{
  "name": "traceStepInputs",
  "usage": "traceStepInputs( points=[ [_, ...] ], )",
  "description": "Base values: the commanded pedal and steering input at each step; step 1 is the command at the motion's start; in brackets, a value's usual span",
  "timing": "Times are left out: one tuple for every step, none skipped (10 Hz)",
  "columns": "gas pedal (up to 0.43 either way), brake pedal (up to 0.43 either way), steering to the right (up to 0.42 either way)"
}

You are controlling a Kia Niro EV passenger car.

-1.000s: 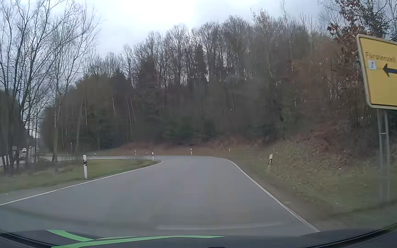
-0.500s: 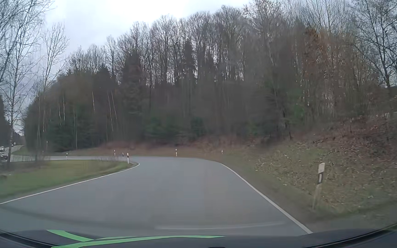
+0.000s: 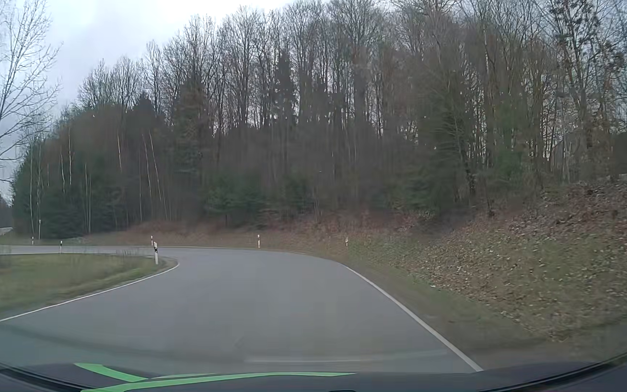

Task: Follow the waypoints while adhering to traffic rules and regulations

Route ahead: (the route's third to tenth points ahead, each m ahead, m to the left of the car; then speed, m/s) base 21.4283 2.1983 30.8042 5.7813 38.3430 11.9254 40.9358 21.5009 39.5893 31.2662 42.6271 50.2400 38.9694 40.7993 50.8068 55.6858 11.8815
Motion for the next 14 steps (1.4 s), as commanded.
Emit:
traceStepInputs(
  points=[
    [0.000,0.140,-0.003],
    [0.000,0.146,-0.003],
    [0.000,0.152,-0.003],
    [0.000,0.159,-0.004],
    [0.000,0.159,-0.004],
    [0.000,0.171,-0.006],
    [0.000,0.171,-0.011],
    [0.000,0.177,-0.021],
    [0.000,0.177,-0.028],
    [0.000,0.177,-0.036],
    [0.000,0.171,-0.047],
    [0.000,0.171,-0.057],
    [0.000,0.165,-0.070],
    [0.000,0.165,-0.080]
  ],
)
